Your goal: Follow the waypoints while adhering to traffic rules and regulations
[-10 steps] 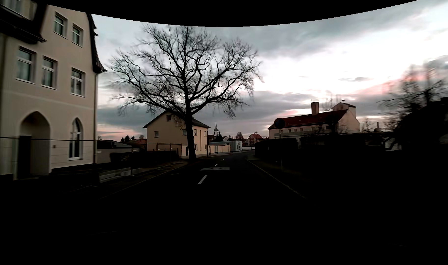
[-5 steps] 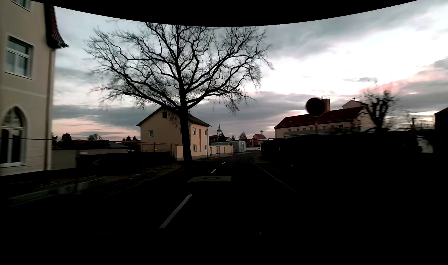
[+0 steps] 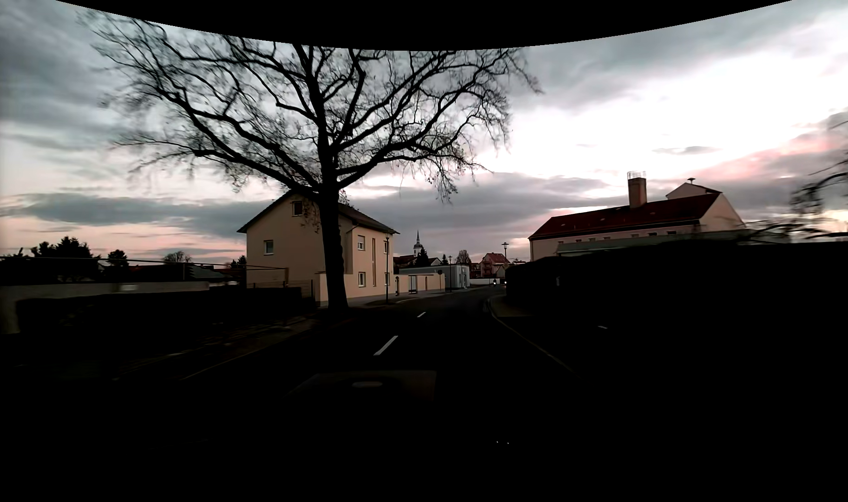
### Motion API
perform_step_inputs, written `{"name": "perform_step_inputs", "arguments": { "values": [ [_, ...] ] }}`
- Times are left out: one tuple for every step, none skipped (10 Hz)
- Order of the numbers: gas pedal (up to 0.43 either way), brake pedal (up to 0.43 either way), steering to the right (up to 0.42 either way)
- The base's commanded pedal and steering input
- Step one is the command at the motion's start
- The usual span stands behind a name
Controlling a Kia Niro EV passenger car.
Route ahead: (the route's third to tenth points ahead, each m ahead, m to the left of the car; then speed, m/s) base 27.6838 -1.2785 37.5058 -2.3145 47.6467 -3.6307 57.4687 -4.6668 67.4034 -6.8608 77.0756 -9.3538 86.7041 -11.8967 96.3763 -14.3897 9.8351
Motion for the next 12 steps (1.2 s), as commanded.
{"name": "perform_step_inputs", "arguments": {
  "values": [
    [0.079,0.000,-0.005],
    [0.079,0.000,-0.004],
    [0.079,0.000,-0.003],
    [0.079,0.000,-0.001],
    [0.079,0.000,0.000],
    [0.079,0.000,0.002],
    [0.079,0.000,0.005],
    [0.039,0.000,0.007],
    [0.020,0.000,0.008],
    [0.020,0.000,0.009],
    [0.020,0.000,0.010],
    [0.028,0.000,0.011]
  ]
}}
